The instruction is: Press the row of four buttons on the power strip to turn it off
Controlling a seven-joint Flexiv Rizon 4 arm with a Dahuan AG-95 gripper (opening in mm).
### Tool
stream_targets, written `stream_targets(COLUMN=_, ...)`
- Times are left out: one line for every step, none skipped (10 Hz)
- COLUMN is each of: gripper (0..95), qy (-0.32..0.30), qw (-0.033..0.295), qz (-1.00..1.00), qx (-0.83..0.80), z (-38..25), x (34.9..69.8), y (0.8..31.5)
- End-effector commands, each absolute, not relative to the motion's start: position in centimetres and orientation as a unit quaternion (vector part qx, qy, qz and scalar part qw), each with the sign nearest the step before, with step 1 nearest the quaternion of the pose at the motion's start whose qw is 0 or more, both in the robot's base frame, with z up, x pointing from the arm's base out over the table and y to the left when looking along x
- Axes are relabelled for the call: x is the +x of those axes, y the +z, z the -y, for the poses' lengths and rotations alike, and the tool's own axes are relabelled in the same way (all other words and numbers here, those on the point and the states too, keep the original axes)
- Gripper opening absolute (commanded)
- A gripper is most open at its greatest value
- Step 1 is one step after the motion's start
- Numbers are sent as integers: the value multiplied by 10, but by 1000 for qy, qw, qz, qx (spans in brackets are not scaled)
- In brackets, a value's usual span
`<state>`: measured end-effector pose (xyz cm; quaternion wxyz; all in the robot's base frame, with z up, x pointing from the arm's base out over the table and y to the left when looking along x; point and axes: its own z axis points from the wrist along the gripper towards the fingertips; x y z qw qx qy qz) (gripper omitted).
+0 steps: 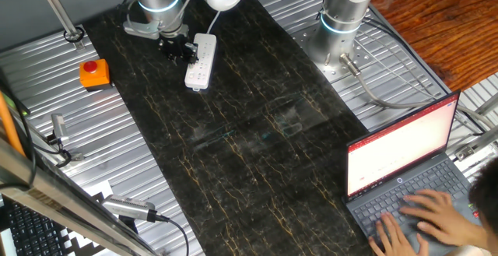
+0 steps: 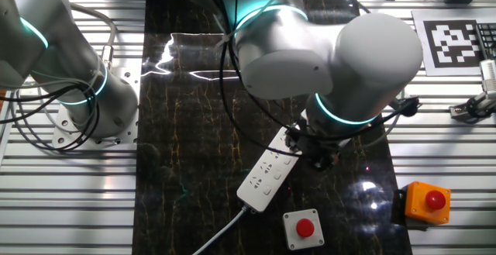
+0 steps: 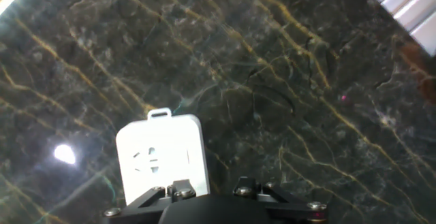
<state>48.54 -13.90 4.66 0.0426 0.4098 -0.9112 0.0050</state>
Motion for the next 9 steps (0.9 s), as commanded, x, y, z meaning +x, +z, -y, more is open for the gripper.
stream_targets(gripper=380, qy=6, qw=45, qz=912, qx=409, z=135, x=490, y=48)
stream_targets(gripper=380, qy=4, qw=43, qz=911, qx=409, z=134, x=490, y=47)
stream_targets(gripper=380, qy=5, qw=43, qz=911, qx=411, z=134, x=491, y=45)
stream_targets(gripper=380, qy=4, qw=42, qz=911, qx=410, z=134, x=491, y=43)
stream_targets(gripper=380, qy=4, qw=42, qz=912, qx=408, z=133, x=491, y=41)
stream_targets(gripper=380, qy=3, qw=42, qz=913, qx=406, z=133, x=492, y=39)
stream_targets(gripper=380, qy=3, qw=42, qz=913, qx=406, z=133, x=492, y=39)
stream_targets(gripper=380, qy=3, qw=43, qz=913, qx=407, z=133, x=492, y=39)
stream_targets(gripper=380, qy=5, qw=43, qz=912, qx=407, z=133, x=492, y=39)
